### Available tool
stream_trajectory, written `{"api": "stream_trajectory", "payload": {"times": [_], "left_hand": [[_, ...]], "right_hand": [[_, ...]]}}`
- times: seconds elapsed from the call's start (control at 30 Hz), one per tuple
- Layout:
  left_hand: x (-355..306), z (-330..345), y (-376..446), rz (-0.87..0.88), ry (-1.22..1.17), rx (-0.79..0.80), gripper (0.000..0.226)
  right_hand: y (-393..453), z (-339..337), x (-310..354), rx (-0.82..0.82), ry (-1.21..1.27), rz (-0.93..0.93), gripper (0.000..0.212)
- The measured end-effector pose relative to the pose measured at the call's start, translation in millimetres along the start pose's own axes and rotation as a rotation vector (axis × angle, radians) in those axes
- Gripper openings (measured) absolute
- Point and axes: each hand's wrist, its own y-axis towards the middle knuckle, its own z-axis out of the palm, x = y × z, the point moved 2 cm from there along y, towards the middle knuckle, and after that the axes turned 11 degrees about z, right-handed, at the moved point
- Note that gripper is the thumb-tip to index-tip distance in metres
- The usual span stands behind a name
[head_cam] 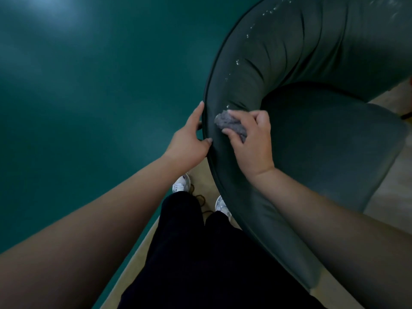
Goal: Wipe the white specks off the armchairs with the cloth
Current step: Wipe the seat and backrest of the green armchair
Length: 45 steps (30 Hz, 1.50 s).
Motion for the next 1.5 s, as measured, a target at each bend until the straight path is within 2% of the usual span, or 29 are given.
{"api": "stream_trajectory", "payload": {"times": [0.17,0.4,0.57,0.8,0.9,1.07,1.3,1.5], "left_hand": [[-5.4,-15.7,26.5,0.029,0.013,0.054,0.082],[-12.3,-29.9,59.9,0.068,0.041,0.201,0.085],[-19.9,-37.4,77.6,0.112,0.088,0.295,0.089],[-23.6,-46.3,99.7,0.16,0.074,0.378,0.092],[-26.7,-49.3,105.3,0.166,0.083,0.408,0.091],[-28.7,-51.9,116.4,0.183,0.066,0.436,0.092],[-24.7,-51.5,123.8,0.176,0.032,0.445,0.091],[-35.8,-58.0,139.9,0.149,-0.013,0.425,0.09]], "right_hand": [[-34.9,-4.1,-4.3,0.016,0.005,0.023,0.041],[16.8,13.4,13.3,-0.078,-0.006,0.108,0.039],[-26.4,7.2,13.8,-0.101,-0.036,0.146,0.042],[37.6,21.3,17.0,-0.217,-0.045,0.224,0.037],[27.1,19.7,20.7,-0.233,-0.048,0.223,0.036],[-7.3,21.8,27.6,-0.228,-0.094,0.199,0.036],[53.9,29.5,24.3,-0.342,-0.022,0.27,0.033],[19.3,25.2,29.2,-0.243,-0.039,0.201,0.037]]}}
